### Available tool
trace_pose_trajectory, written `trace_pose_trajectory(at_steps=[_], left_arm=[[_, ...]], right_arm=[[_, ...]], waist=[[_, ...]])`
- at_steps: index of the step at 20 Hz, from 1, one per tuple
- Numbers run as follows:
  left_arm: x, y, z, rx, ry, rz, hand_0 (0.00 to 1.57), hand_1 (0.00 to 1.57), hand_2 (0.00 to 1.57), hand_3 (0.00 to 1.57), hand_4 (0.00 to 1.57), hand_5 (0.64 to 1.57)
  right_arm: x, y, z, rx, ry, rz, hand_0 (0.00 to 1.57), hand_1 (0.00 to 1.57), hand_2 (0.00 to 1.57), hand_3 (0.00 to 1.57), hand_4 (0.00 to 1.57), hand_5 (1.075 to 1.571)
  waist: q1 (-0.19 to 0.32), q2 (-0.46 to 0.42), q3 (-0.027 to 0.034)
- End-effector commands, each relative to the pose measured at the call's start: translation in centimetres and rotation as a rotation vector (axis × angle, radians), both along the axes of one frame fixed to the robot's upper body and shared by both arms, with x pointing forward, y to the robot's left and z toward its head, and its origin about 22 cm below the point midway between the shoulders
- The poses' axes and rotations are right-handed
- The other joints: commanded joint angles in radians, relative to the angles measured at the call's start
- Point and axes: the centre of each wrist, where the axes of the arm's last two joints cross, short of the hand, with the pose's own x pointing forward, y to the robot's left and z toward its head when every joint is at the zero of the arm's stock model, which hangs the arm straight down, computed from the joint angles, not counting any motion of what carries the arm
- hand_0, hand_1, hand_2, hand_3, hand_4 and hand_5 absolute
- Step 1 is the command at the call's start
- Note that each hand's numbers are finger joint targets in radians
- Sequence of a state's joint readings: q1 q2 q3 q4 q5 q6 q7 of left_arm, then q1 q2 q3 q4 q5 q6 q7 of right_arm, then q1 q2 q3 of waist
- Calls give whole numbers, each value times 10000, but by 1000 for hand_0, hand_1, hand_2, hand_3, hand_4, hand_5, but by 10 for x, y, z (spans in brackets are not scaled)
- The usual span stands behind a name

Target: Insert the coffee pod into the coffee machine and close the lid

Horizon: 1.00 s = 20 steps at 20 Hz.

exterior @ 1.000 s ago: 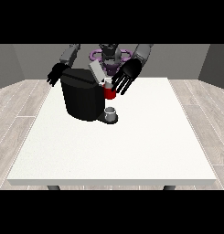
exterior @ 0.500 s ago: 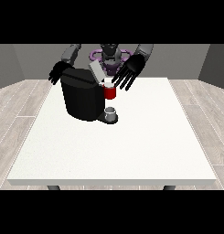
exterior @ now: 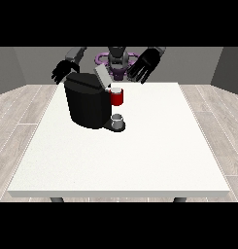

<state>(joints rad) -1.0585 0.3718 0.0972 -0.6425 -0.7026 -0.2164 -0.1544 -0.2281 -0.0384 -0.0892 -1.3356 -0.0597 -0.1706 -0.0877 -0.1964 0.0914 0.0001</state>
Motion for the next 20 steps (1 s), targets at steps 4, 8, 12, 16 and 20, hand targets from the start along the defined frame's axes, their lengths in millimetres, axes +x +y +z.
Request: trace_pose_trajectory(at_steps=[4,8,12,16,20], left_arm=[[-17,13,-72,-4742,785,481,0,0,0,0,249,1571],[-34,6,-119,-6278,1898,401,0,0,0,0,0,1571],[-57,13,-161,-7151,2177,1011,0,0,0,0,0,1571],[-78,8,-194,-8220,3151,1249,0,0,0,0,215,1571],[-84,-8,-197,-8472,3014,720,0,0,0,0,0,1571]], right_arm=[[-36,-27,-28,-219,352,30,0,0,0,0,492,1571],[-31,-36,-17,-645,427,104,0,0,0,0,390,1571],[-29,-34,5,-604,586,1362,0,0,0,0,257,1571],[-17,-38,30,-968,279,1486,0,0,0,0,43,1571],[-7,-43,37,-972,8,1935,0,0,0,0,0,1571]], waist=[[539,-1312,-13],[1455,-2370,-7],[1508,-3029,-8],[2065,-3576,-5],[2734,-3132,1]])
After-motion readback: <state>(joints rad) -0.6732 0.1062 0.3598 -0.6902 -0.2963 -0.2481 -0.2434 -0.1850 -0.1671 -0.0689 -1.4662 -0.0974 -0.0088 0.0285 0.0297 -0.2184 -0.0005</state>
